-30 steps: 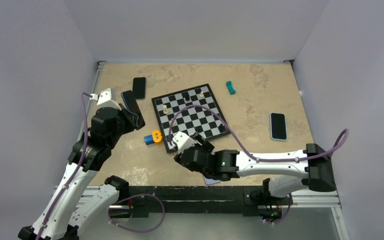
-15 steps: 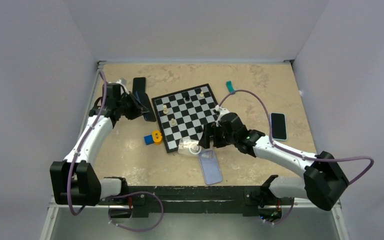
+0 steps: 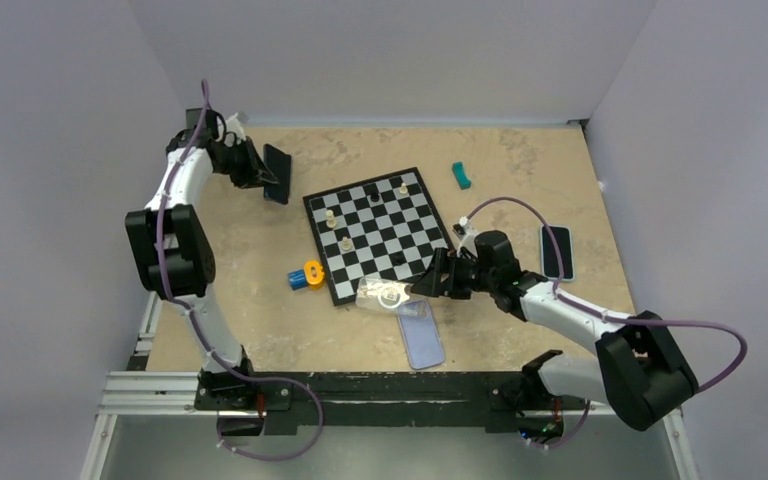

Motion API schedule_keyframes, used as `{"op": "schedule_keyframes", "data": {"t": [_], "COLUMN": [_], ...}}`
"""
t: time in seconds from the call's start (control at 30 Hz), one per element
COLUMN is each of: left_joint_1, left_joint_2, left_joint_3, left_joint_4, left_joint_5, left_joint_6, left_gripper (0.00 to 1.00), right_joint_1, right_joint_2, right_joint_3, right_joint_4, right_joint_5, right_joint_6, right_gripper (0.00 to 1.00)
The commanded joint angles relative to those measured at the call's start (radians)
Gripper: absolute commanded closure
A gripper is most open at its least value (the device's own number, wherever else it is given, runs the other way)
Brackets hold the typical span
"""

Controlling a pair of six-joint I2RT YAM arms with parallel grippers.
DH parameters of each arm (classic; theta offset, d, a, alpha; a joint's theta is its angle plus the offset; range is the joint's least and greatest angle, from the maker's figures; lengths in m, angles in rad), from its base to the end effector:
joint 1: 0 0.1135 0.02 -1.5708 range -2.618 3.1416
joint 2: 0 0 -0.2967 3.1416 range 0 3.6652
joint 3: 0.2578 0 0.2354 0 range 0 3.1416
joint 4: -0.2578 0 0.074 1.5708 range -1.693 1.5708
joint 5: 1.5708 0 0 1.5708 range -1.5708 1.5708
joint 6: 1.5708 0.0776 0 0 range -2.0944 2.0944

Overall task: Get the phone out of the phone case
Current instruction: Place the phone at the center of the board.

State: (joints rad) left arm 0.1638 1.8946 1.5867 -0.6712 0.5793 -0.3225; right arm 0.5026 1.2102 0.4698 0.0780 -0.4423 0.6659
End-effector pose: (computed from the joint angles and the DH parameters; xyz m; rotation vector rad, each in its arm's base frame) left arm 0.4282 0.0277 0.2677 -0.3795 2.4683 -0.7990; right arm 0.1921 0.1435 0.1932 -0.0665 2.4025 1.0914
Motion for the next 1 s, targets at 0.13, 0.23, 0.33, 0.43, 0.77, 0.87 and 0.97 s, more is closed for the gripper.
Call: {"op": "schedule_keyframes", "data": {"t": [0.13, 0.23, 0.33, 0.43, 0.77, 0.87, 0.97], "left_joint_1": [0.063, 0.067, 0.069, 0.069, 0.075, 0.075, 0.074], "left_joint_2": [0.126, 0.174, 0.28, 0.347, 0.511, 0.551, 0.594], "left_joint_3": [0.327, 0.371, 0.441, 0.488, 0.686, 0.73, 0.789], "left_joint_4": [-0.291, -0.296, -0.33, -0.329, -0.381, -0.404, -0.42], "left_joint_5": [-0.276, -0.334, -0.292, -0.298, -0.266, -0.287, -0.265], "left_joint_6": [0.262, 0.279, 0.289, 0.283, 0.276, 0.282, 0.275], "left_gripper": [1.0, 1.0, 1.0, 1.0, 0.97, 0.94, 0.91], "right_joint_1": [-0.056, -0.072, -0.086, -0.099, -0.112, -0.113, -0.112], "right_joint_2": [-0.077, -0.087, -0.084, -0.071, -0.069, -0.065, -0.067], "right_joint_3": [-0.03, -0.028, -0.037, -0.043, -0.11, -0.13, -0.13], "right_joint_4": [0.023, 0.012, 0.025, 0.05, 0.123, 0.171, 0.175], "right_joint_5": [-0.119, -0.146, -0.168, -0.206, -0.224, -0.235, -0.232], "right_joint_6": [-0.048, -0.063, -0.068, -0.066, -0.036, -0.01, -0.008], "right_gripper": [0.2, 0.2, 0.2, 0.2, 0.2, 0.19, 0.19]}}
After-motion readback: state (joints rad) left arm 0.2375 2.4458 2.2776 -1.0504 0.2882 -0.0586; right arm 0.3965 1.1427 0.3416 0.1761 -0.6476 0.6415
